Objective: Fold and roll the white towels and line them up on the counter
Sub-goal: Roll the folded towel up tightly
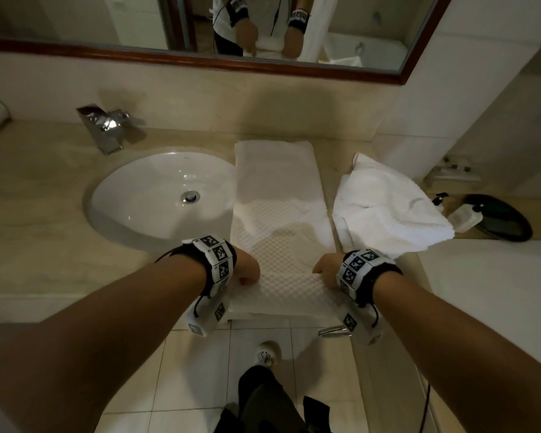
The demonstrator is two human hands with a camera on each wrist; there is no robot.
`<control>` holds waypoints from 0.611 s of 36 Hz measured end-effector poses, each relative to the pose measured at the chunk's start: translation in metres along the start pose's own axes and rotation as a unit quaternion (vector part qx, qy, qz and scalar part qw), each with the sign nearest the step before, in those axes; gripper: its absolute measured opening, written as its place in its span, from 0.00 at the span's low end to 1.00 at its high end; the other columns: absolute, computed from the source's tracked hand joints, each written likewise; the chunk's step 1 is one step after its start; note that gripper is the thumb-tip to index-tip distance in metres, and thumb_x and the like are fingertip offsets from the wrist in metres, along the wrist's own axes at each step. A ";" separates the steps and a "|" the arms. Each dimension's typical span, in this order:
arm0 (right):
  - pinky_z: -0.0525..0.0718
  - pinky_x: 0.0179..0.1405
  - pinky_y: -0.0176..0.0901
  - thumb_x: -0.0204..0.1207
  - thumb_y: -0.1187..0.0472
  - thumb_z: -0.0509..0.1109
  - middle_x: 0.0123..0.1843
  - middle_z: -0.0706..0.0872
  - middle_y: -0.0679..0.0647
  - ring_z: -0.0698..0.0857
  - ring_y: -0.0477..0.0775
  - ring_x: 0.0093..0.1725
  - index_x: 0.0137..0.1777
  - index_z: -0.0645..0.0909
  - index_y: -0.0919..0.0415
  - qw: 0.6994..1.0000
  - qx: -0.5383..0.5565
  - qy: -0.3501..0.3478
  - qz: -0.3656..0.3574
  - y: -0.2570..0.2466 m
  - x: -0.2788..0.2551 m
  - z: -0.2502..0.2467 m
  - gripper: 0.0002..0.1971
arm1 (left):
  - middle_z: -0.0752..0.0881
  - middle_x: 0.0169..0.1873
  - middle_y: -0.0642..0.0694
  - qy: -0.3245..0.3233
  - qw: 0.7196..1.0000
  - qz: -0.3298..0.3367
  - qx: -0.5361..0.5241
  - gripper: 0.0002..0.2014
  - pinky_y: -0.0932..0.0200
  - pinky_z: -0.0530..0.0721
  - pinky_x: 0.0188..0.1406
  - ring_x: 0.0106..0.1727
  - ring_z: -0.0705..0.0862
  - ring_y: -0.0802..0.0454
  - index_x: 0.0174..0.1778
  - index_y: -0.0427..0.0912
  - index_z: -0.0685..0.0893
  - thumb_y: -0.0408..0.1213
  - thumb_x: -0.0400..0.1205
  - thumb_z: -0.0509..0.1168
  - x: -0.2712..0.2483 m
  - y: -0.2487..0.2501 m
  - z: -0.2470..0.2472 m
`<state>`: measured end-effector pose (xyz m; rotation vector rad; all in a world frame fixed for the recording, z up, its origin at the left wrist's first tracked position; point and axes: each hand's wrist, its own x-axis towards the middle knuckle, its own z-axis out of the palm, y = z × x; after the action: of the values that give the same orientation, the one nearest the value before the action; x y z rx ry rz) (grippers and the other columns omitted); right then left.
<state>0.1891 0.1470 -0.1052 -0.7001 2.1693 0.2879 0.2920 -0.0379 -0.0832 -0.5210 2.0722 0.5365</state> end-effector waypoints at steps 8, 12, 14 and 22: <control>0.73 0.73 0.47 0.81 0.70 0.55 0.77 0.74 0.57 0.73 0.59 0.75 0.74 0.74 0.58 1.000 0.001 -0.014 0.011 -0.002 0.010 0.016 0.23 | 0.76 0.71 0.46 0.013 0.984 0.028 0.173 0.26 0.47 0.75 0.70 0.69 0.76 0.44 0.72 0.48 0.74 0.54 0.79 0.61 0.008 0.008 0.015; 0.77 0.69 0.47 0.79 0.70 0.59 0.75 0.76 0.53 0.77 0.58 0.72 0.72 0.77 0.53 1.000 -0.003 -0.011 0.008 0.002 0.015 0.021 0.23 | 0.68 0.77 0.47 0.013 0.978 0.161 0.131 0.45 0.45 0.71 0.74 0.75 0.71 0.43 0.81 0.55 0.55 0.57 0.72 0.72 -0.001 0.031 0.034; 0.80 0.67 0.48 0.75 0.69 0.66 0.72 0.79 0.50 0.80 0.56 0.68 0.69 0.79 0.44 1.000 -0.009 0.011 0.003 0.014 0.029 0.027 0.25 | 0.72 0.74 0.43 0.024 0.964 0.199 0.177 0.52 0.44 0.75 0.71 0.71 0.75 0.42 0.81 0.50 0.52 0.55 0.68 0.77 -0.004 0.039 0.046; 0.72 0.69 0.43 0.80 0.60 0.64 0.74 0.76 0.55 0.75 0.56 0.72 0.73 0.73 0.55 0.994 0.085 0.031 -0.064 -0.004 -0.025 0.017 0.20 | 0.80 0.59 0.45 0.032 0.969 0.182 0.165 0.28 0.53 0.76 0.53 0.59 0.79 0.45 0.67 0.44 0.73 0.46 0.73 0.74 0.002 0.036 0.050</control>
<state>0.2152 0.1607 -0.0966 -0.7548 2.1665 0.0145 0.3050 0.0188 -0.1034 0.0411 2.2742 0.3724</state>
